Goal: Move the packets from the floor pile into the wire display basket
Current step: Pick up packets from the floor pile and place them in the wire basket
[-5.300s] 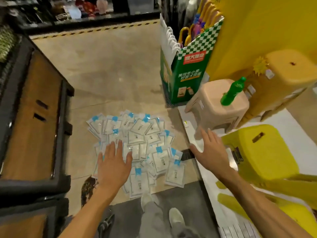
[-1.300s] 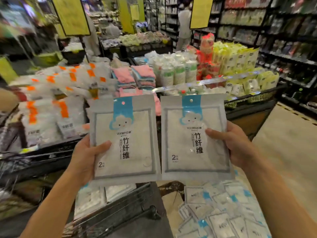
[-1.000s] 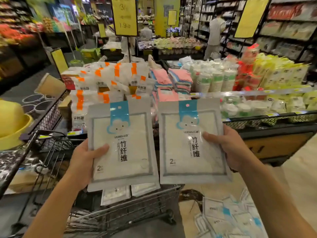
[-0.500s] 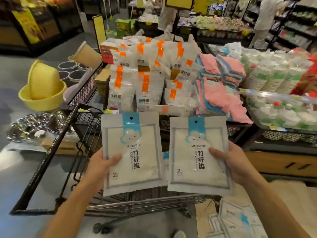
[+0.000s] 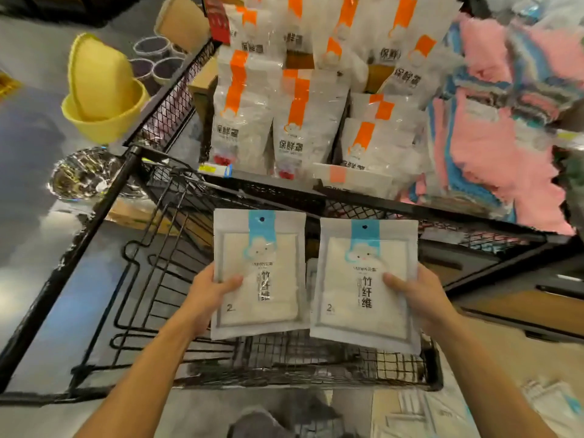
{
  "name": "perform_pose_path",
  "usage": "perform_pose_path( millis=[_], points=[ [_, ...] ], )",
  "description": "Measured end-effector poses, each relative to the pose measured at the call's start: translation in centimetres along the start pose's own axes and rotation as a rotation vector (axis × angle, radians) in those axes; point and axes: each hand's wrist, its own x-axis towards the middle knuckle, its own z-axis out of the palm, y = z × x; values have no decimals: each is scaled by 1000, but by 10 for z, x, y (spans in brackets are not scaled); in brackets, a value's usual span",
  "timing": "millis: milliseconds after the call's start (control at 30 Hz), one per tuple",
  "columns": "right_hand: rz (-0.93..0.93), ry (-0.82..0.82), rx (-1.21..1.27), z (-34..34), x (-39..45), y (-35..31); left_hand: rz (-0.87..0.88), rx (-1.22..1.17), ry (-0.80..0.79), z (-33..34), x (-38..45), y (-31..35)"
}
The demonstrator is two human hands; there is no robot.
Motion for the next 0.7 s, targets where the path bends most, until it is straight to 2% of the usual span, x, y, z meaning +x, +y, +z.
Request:
perform_pose_path(
  millis=[200, 467, 633, 700],
  points=[
    [123, 42, -65, 8, 79, 59, -101, 59, 29, 18, 73, -45],
    [260, 133, -172, 30, 169, 161, -206, 130, 22, 32, 189, -137],
    [256, 155, -247, 43, 208, 203, -306, 173, 54, 39, 239, -186],
    [241, 164, -274, 44, 226, 219, -292, 239, 42, 43, 255, -204]
  ],
)
